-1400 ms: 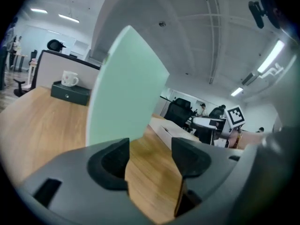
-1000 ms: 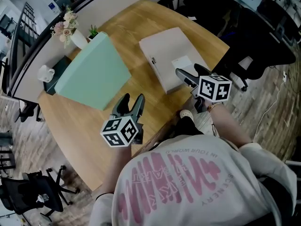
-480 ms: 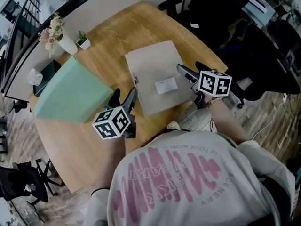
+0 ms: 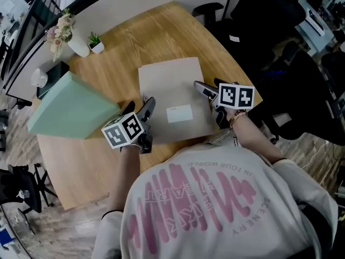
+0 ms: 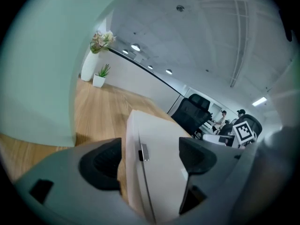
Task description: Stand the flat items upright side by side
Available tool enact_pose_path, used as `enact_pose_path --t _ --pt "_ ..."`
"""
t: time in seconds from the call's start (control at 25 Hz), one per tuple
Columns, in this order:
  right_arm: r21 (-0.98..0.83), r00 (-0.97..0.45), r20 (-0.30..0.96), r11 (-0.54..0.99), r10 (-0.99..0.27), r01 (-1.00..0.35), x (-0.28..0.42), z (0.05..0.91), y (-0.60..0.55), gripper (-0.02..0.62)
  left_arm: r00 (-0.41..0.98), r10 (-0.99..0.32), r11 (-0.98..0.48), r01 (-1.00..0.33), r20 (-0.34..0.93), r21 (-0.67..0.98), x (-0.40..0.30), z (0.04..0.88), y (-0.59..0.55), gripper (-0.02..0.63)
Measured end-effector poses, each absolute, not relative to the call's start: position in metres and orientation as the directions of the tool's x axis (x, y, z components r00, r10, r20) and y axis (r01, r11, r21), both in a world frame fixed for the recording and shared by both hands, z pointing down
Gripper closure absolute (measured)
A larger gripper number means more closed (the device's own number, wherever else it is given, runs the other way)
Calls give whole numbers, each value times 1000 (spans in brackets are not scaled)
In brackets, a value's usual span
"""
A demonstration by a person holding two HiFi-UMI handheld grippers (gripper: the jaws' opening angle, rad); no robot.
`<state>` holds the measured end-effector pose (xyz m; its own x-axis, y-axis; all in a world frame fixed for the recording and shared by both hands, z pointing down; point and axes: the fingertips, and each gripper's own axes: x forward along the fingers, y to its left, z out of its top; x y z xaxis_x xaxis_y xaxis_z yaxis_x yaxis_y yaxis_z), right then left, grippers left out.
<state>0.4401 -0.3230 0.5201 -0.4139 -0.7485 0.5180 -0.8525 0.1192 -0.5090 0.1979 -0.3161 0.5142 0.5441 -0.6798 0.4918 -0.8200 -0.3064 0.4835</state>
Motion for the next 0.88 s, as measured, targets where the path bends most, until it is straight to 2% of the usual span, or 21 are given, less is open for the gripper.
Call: enact_pose_path --t 0.28,0.44,0.6,0.8,0.88 --pt "-554 -500 574 142 -648 -820 417 558 -324 156 495 -647 -232 -853 580 468 208 548 -320 218" --pt "-575 -555 586 180 -590 -798 403 566 -318 156 500 -617 -240 -855 608 459 217 556 -328 222" --pt "-649 -603 580 136 -548 -749 396 575 -308 158 525 -566 -281 -848 636 450 226 561 -334 217" --pt "-679 -607 577 93 -547 -729 397 574 -308 212 532 -564 -266 -841 632 471 228 560 -329 228" --pt "-662 -601 602 91 -526 -744 394 575 -299 212 532 -560 -241 -838 636 489 225 560 -318 245"
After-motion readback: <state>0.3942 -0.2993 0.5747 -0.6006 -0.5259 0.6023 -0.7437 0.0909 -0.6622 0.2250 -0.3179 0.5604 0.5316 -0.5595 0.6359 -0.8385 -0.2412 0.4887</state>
